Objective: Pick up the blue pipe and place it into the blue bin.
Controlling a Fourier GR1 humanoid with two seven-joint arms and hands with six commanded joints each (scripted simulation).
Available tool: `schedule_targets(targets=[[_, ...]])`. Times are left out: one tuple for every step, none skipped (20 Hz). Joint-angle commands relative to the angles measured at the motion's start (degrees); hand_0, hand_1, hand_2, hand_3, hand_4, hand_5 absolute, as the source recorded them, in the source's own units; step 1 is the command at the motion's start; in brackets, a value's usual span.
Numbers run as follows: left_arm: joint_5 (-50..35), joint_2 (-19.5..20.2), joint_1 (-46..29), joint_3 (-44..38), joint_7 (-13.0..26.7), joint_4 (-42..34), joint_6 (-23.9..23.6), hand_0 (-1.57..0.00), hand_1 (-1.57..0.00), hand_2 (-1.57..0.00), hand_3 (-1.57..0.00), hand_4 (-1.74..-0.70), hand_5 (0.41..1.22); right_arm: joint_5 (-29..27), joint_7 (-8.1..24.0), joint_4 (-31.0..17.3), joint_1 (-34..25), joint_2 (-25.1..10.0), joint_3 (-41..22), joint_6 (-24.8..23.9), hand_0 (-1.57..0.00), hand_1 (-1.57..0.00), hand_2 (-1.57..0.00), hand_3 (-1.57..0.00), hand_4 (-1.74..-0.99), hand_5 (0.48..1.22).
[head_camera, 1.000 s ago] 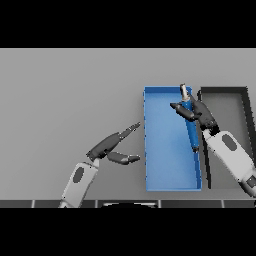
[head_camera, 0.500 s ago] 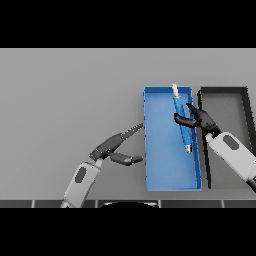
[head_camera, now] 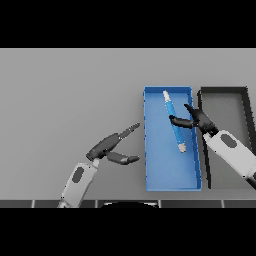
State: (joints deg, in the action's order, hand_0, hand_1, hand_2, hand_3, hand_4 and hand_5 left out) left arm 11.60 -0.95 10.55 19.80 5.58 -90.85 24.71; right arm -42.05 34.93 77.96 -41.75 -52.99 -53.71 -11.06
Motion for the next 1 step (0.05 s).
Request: schedule_targets(targets=[[-0.2,0.3,0.3,-0.3,-0.3,0.6,0.3,0.0,0.0,0.0,0.0,-0.88,0.431,-0.5,0.0,-0.1,-0.2,-0.1,0.0,0.1,-0.01,-0.01,-0.01,0.0,-1.022,0.643]])
